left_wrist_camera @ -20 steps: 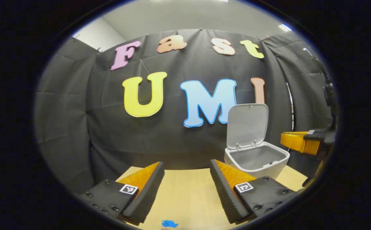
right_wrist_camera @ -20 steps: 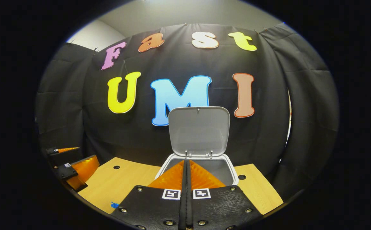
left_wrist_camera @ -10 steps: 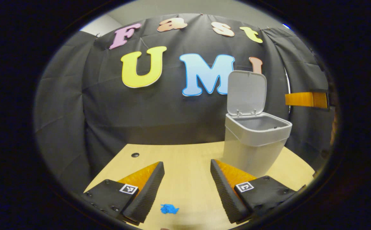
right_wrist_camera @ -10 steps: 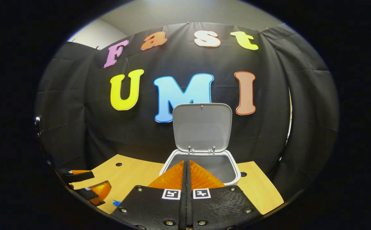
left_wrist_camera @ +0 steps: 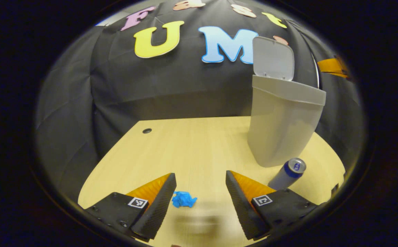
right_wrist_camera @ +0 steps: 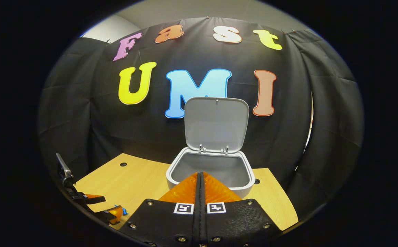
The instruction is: Press the lid of the desktop garbage bin to open it, pick up the crumpled paper on the desktop and throw it into the bin, then pick up the pop can on the desktop and drop it into the bin, and finally close the garbage bin lid.
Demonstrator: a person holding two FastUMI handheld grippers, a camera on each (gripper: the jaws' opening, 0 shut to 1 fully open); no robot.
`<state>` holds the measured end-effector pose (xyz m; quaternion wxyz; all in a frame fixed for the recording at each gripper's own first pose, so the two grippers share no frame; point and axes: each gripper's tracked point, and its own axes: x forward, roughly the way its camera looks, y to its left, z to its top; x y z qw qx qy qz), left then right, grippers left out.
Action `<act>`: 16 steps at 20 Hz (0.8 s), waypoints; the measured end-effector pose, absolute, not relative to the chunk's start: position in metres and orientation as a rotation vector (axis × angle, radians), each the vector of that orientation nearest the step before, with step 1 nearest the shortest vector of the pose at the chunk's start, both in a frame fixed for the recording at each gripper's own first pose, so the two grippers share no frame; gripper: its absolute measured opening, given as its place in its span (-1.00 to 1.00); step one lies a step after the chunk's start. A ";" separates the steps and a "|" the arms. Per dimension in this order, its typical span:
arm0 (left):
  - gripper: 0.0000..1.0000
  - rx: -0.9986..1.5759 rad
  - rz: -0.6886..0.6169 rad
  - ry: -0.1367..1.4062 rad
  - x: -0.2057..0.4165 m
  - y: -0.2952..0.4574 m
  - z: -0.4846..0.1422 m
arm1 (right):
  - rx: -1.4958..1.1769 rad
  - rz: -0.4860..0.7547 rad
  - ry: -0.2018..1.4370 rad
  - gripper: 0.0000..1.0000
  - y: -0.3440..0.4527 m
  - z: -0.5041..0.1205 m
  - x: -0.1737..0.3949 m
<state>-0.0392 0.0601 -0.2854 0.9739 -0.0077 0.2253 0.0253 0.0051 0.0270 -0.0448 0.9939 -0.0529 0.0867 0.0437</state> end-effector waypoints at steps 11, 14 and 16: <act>0.92 -0.078 0.111 0.685 -0.014 0.110 -0.402 | -0.149 0.026 0.229 -1.00 0.002 -0.057 0.011; 0.92 -0.085 0.109 0.714 -0.010 0.114 -0.418 | -0.150 0.008 0.239 -0.99 -0.003 -0.061 0.009; 0.92 -0.085 0.102 0.732 -0.008 0.118 -0.419 | -0.148 -0.001 0.246 -1.00 -0.005 -0.064 0.007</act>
